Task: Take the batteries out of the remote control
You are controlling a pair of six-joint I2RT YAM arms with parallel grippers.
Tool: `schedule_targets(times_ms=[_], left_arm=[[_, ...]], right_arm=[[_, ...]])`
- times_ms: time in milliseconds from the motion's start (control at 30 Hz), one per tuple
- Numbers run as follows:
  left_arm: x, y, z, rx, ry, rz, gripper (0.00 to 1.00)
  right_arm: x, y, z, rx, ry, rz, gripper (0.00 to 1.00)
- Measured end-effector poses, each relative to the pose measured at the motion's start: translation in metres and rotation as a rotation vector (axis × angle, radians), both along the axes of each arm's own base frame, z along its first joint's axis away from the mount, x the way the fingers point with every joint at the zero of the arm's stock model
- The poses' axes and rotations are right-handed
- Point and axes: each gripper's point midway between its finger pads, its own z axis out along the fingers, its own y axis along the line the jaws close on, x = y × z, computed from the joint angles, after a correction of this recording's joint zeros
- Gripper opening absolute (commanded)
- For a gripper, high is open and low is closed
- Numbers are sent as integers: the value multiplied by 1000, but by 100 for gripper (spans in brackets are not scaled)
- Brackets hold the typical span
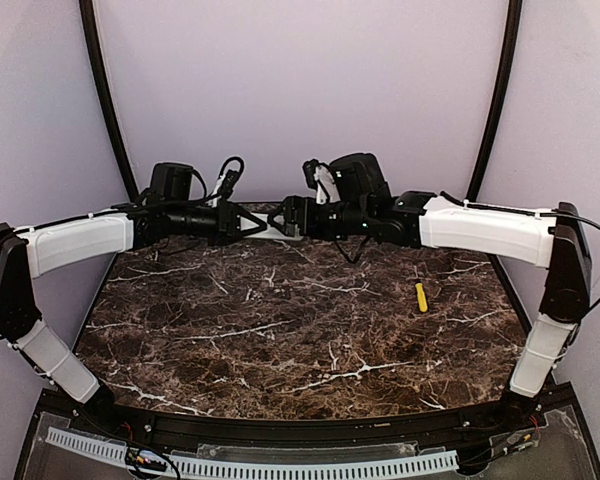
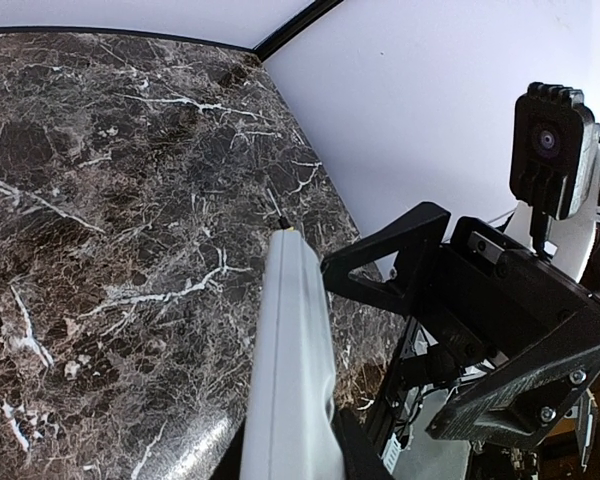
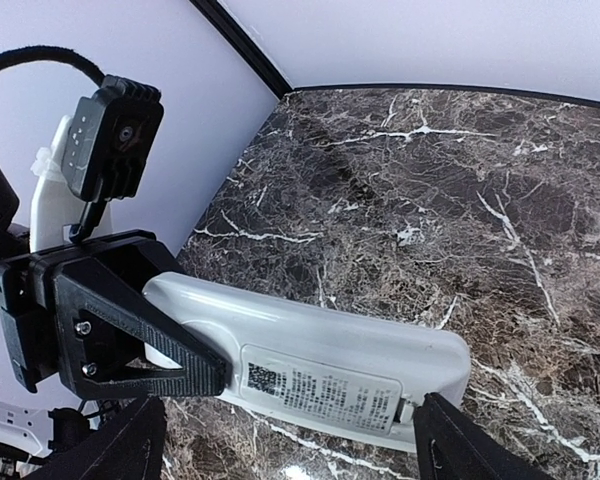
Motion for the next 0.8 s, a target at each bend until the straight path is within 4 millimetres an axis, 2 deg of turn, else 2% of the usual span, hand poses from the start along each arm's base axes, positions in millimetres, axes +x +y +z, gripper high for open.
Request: schedule_targets(times_ms=[800], left_arm=[[2, 3, -5, -15, 28, 22, 0]], right_arm=[[2, 8, -6, -1, 11, 17, 84]])
